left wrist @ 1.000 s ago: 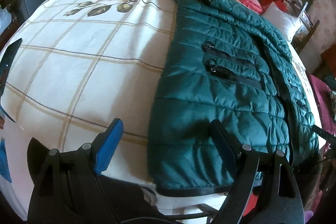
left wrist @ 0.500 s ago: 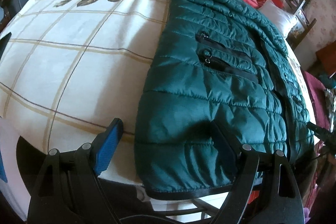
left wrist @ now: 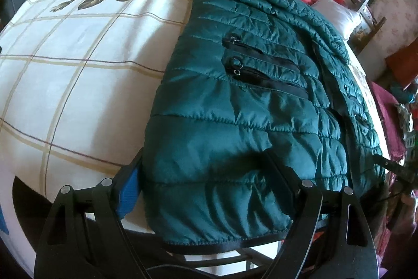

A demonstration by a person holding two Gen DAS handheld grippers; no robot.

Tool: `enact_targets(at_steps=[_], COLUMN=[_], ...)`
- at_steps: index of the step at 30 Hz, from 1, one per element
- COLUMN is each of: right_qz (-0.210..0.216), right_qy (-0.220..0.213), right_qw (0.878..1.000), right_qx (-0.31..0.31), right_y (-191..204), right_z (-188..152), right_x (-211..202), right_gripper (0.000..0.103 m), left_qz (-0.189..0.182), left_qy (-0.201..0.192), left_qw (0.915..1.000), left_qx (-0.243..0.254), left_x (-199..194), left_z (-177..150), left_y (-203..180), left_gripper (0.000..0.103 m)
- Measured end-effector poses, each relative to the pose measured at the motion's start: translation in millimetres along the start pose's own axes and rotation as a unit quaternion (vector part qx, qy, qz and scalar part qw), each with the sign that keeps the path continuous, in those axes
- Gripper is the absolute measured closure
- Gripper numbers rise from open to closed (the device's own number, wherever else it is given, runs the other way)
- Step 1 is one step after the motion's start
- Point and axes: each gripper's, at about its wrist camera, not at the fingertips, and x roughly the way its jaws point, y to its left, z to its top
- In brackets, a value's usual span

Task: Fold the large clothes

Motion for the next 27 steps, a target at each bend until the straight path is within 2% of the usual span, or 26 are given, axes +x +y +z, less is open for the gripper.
enact_targets(at_steps=[4, 9, 13, 16, 17, 22, 25, 27], right_qz=[-0.006, 0.013, 0.020, 0.015, 0.014, 0.025, 0.037, 0.027], right_qy=[-0.004, -0.009, -0.022, -0.020, -0.019, -0.017, -0.027, -0.034], right_qw=[1.000, 1.000, 1.000, 0.999, 0.999, 0.999, 0.998, 0.998], right_qx=[-0.014, 0.000, -0.001, -0.034, -0.042, -0.035, -0.037, -0.049], right_y=[4.6, 2.3, 1.2, 9.0, 10.6, 5.6, 6.8, 11.3], right_z=[1.1, 2.7, 1.2, 1.1, 2.2, 4.7, 2.6, 0.5], right_x=[4.4, 4.2, 2.5, 0.5, 0.5, 4.7, 4.8, 5.4], right_gripper=[0.013, 0.012, 0.013, 0.037, 0.040, 0.039, 0.029, 0.029], left_qz=[-0.003, 0.007, -0.006, -0.010, -0.009, -0.004, 0.004, 0.005], left_qy=[0.000, 0.003, 0.016, 0.014, 0.012, 0.002, 0.004, 0.008], left_qw=[1.0000, 0.9999, 0.9998, 0.9998, 0.9998, 0.9999, 0.9997, 0.9996], left_qx=[-0.003, 0.016, 0.011, 0.014, 0.016, 0.016, 0.023, 0.027], left_x=[0.5, 1.5, 1.1, 1.0, 1.5, 3.6, 5.2, 5.4], left_z=[-0.2, -1.7, -2.1, -2.9, -2.9, -2.9, -2.9, -2.0], left_y=[-0.9, -5.3, -6.5, -7.8, -8.8, -11.7, -14.5, -15.0], left_gripper=[0.018, 0.018, 0.018, 0.018, 0.018, 0.014, 0.013, 0.013])
